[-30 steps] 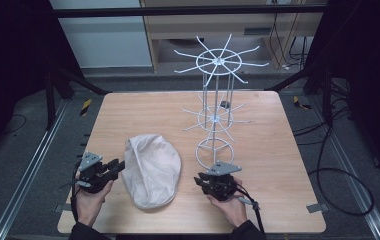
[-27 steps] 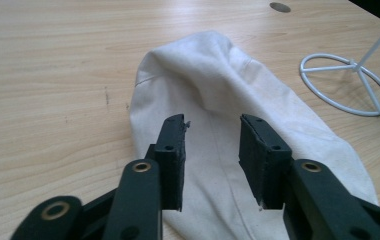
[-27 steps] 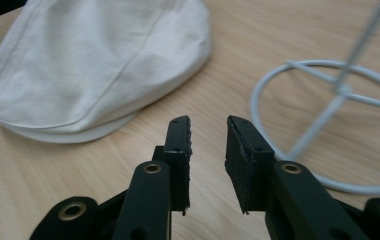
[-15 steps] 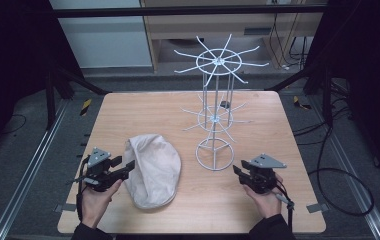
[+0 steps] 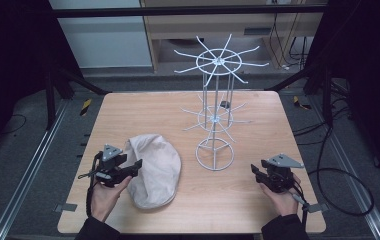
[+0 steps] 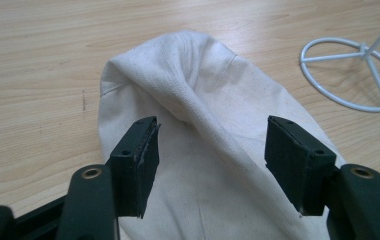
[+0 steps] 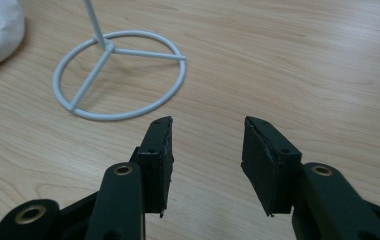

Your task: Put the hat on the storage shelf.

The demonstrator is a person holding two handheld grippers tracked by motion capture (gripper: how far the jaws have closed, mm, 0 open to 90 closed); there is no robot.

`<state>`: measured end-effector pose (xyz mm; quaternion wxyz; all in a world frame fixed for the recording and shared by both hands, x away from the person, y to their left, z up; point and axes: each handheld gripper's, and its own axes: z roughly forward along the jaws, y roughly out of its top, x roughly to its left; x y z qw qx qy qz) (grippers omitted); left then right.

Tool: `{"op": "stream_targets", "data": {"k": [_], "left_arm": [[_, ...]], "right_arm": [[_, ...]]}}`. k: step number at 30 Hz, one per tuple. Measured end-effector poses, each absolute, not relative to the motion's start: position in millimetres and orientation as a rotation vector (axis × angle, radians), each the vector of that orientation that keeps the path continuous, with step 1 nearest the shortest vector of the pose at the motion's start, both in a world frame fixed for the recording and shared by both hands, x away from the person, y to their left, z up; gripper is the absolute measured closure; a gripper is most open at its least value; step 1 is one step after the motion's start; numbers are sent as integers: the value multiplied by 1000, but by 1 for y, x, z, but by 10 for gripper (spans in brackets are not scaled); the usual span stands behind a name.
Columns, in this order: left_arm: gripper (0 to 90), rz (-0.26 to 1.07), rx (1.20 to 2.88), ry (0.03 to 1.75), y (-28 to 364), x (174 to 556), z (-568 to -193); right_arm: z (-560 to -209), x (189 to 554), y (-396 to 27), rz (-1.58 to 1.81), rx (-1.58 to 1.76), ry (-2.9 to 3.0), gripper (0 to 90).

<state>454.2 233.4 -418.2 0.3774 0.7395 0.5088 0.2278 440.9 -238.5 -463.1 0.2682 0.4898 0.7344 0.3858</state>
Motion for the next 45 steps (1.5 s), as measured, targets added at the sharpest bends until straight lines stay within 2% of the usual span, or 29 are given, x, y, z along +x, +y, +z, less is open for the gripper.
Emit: {"op": "stream_targets", "data": {"k": [6,11,25,28,45], "left_arm": [[390,602,1924,1342,224,468,-428],[443,579,1947,1376,220,478,-437],[816,500,1975,1429,217,491,-445],[870,483,1977,1421,218,491,-444],[881,480,1869,1287,226,469,-416]], "right_arm": [[-466,441,-249,1024,1364,1967,546],[-468,443,-255,1015,1390,1953,543],[-472,446,-263,1002,1430,1946,544],[-472,446,-264,999,1448,1945,545],[-475,448,-266,1005,1460,1952,548]]}}
